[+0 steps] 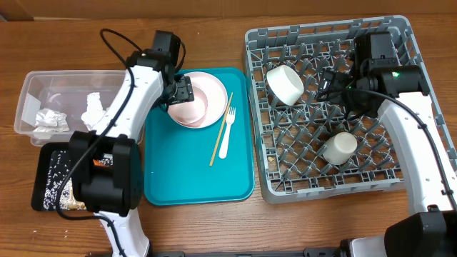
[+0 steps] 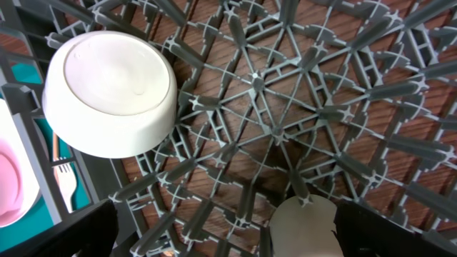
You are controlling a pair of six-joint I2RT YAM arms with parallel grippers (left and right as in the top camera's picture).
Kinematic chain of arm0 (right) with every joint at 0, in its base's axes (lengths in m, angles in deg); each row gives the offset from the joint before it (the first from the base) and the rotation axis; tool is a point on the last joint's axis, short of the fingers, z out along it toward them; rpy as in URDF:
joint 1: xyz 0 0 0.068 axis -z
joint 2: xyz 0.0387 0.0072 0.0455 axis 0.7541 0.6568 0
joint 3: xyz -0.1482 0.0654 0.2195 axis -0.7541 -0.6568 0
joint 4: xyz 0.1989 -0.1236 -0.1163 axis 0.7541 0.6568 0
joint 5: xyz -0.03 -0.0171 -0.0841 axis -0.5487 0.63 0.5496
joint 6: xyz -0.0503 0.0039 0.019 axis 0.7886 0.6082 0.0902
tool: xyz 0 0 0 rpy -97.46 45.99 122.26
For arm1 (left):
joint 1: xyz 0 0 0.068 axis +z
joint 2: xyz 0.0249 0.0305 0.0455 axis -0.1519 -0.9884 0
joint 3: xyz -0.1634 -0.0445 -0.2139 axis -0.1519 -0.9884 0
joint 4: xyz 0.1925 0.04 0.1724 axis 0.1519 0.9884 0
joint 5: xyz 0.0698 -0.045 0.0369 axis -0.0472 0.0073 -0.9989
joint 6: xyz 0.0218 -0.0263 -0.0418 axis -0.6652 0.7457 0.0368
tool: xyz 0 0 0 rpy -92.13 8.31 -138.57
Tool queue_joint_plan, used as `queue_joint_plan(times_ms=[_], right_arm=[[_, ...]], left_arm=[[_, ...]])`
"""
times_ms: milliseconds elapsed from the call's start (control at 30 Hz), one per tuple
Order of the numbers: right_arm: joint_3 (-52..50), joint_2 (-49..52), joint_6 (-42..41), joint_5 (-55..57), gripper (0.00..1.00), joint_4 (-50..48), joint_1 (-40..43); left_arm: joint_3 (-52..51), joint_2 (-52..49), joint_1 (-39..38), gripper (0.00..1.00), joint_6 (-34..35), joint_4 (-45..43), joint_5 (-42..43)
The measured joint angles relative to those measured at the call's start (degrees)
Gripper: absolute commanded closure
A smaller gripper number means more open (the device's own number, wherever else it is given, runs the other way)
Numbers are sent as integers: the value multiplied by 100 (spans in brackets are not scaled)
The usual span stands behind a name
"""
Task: Sort waste into correct bins and load items into the dishwasher
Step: 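Grasp the pink bowl's rim on the teal tray with the left gripper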
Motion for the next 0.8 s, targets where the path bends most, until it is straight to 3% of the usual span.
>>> queue_joint_plan(times_ms=[367, 400, 467, 533, 800], right_arm=[[0, 0, -2, 2, 0, 0, 0], [0, 0, -2, 0, 0, 2, 0], [0, 0, -2, 0, 0, 0, 0], [0, 0, 0, 0, 0, 2, 0], [0, 0, -2, 2, 0, 2, 0]], left_arm=[[0, -369, 0, 37, -79, 17, 249], [0, -409, 0, 44, -79, 17, 260], [0, -487, 0, 75, -70, 17, 264], [0, -592, 0, 95, -94, 31, 269], [140, -623, 0, 96, -103, 256, 485]])
